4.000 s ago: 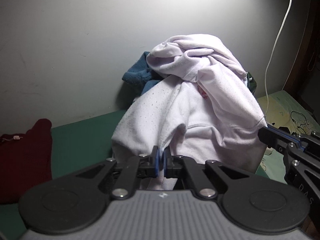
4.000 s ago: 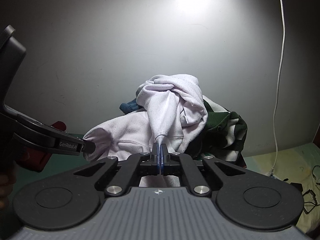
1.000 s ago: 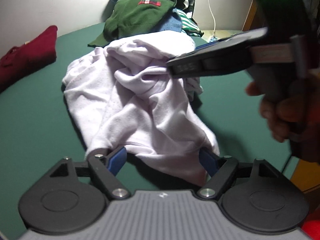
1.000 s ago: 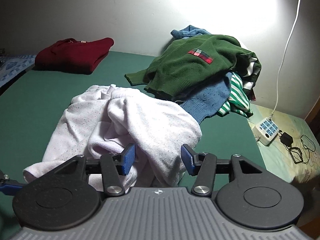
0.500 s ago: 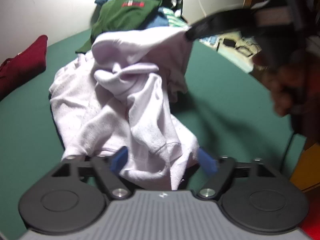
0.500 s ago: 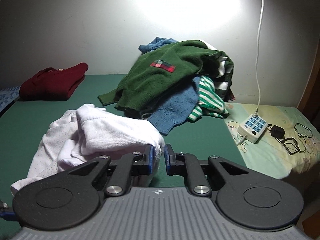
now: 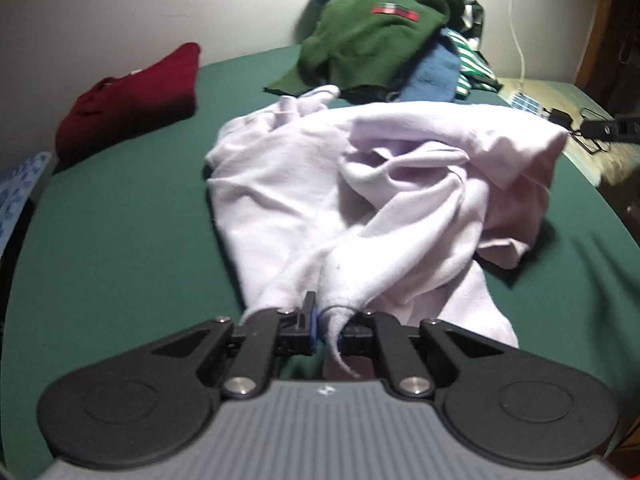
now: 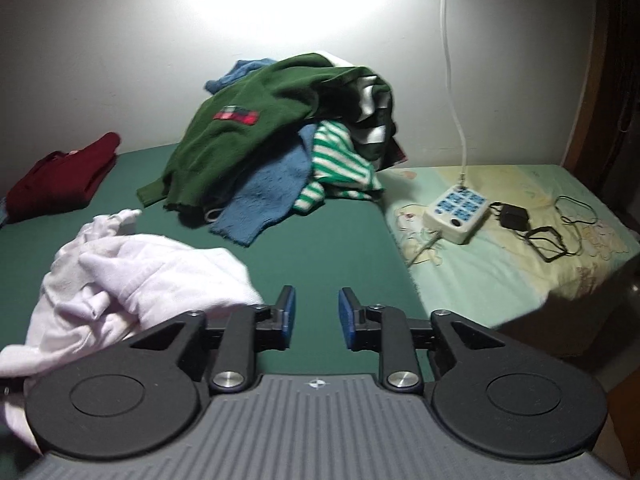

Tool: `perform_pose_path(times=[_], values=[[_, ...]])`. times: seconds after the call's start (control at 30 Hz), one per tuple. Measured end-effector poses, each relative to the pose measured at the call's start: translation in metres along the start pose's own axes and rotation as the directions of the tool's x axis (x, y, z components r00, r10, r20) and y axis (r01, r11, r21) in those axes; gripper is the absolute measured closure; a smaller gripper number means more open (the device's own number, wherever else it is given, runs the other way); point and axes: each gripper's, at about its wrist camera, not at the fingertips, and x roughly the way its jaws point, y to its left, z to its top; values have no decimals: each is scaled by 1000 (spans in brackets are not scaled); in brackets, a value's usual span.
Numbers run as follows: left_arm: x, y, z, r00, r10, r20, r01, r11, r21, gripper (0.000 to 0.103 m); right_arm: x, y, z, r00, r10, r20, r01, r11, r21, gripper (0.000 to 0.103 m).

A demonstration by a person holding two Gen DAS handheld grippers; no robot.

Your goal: Fold clothes

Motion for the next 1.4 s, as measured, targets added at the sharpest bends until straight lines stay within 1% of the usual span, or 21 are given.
perform_pose_path(times=[0.03,0.07,0.17,0.23,0.3,0.4,0.5,0.57,0.63,0.67,0.7,0.73,0.87,1.0,1.13,1.17,1.2,1.27,1.33,1.37,1.4], values=[[-2,4,1,1000,12,4,-12,1000,-12,96,-1,11,-4,1000,27,4,-27,999,-32,55],[-3,8,2,1000,23,8,-23,999,-24,96,-1,22,-7,999,54,8,-53,996,-65,52],[-12,14,2,999,46,26,-45,998,-48,96,0,57,-18,992,129,-5,-127,973,-192,38],[-17,16,1,998,60,34,-58,996,-62,96,1,78,-25,990,140,-8,-137,949,-284,28],[-22,18,-1,996,75,37,-72,995,-75,96,4,92,-30,991,134,0,-125,930,-344,21],[-26,24,-5,995,94,34,-90,991,-96,95,12,108,-35,992,125,2,-114,909,-402,20],[-27,33,-11,994,102,26,-98,987,-128,93,18,107,-34,993,116,0,-108,922,-372,25],[-29,36,-13,994,108,22,-104,985,-141,93,17,101,-30,992,128,9,-118,940,-319,36],[-32,42,-16,993,112,25,-107,982,-153,94,13,93,-24,991,132,28,-120,957,-264,64],[-34,45,-16,993,113,29,-107,982,-159,94,9,88,-21,991,131,42,-117,964,-237,68],[-37,49,-16,993,113,36,-106,981,-165,94,6,83,-19,990,128,55,-114,971,-209,78],[-40,53,-15,993,114,44,-105,980,-169,94,2,77,-16,990,122,66,-108,977,-183,83],[-52,68,-6,989,123,79,-107,978,-176,94,-13,56,-7,990,101,96,-94,992,-80,85],[-62,83,2,985,134,107,-114,977,-180,94,-33,41,-4,989,44,142,-36,998,-60,88],[-69,100,-1,988,122,94,-104,978,-179,94,-39,28,-9,995,-8,98,15,997,-73,88],[-68,102,-5,990,116,79,-102,981,-166,94,-38,26,-12,997,-13,76,19,997,-77,86],[-66,102,-9,992,113,64,-102,983,-152,93,-38,24,-14,998,-10,55,15,997,-79,82],[-59,102,-18,993,112,29,-107,985,-133,91,-42,28,-20,999,24,37,-21,997,-74,74],[-53,102,-25,995,100,-1,-100,987,-124,85,-46,39,-23,997,57,51,-53,996,-77,51],[-52,102,-26,996,90,-9,-90,988,-122,84,-49,46,-23,995,76,66,-71,994,-86,47],[-53,102,-27,997,82,-7,-82,989,-119,80,-51,56,-23,991,99,84,-90,990,-106,42]])
